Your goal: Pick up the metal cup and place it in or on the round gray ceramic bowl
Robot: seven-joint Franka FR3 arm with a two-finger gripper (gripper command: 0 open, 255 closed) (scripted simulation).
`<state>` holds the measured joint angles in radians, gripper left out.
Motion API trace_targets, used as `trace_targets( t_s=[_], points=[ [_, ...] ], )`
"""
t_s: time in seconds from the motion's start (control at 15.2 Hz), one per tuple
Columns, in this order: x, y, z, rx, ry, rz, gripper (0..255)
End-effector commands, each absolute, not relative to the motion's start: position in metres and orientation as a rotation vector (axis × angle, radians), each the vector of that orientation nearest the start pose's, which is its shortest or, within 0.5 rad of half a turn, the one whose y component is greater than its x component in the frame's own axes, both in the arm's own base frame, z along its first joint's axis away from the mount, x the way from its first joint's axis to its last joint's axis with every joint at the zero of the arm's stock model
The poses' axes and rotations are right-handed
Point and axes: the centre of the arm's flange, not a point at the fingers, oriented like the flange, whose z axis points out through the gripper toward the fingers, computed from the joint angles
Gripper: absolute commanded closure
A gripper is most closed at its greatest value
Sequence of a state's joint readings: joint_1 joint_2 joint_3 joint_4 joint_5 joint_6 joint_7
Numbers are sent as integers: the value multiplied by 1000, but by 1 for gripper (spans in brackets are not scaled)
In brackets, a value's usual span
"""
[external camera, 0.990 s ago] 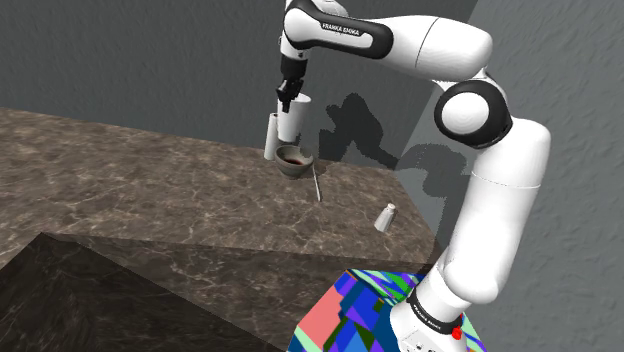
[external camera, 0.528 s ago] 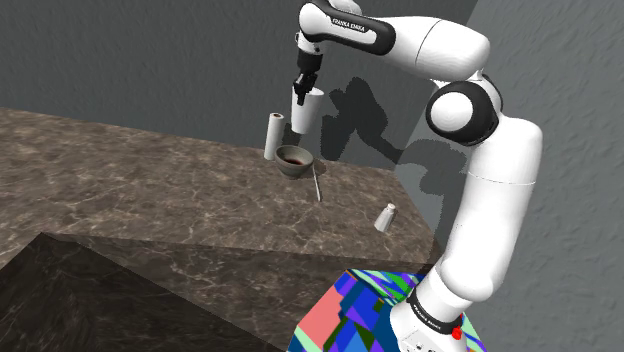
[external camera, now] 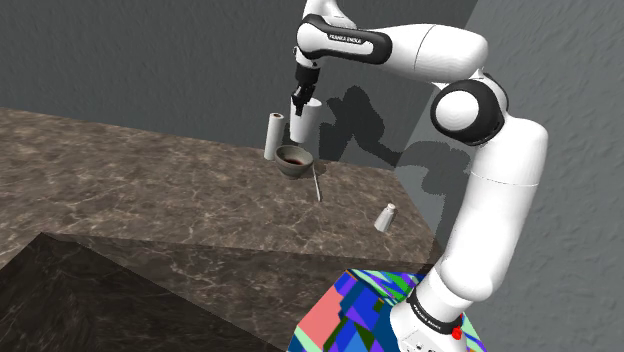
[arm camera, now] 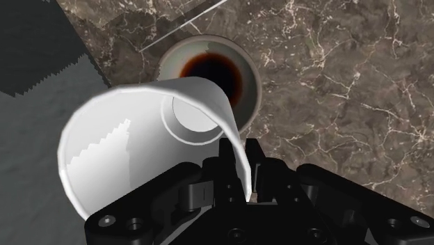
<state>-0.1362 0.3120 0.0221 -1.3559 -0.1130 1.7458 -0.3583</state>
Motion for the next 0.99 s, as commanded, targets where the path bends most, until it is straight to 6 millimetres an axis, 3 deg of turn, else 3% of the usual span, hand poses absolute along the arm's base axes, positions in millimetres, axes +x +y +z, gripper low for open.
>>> trace_targets(
  t_s=[0.0, 0.79, 0.92],
  points=[
    [655, -88, 544, -3234, -420, -85, 255],
    [655, -88, 478, -3234, -420, -85, 255],
    [655, -88, 478, -3234, -420, -85, 255]
  ],
)
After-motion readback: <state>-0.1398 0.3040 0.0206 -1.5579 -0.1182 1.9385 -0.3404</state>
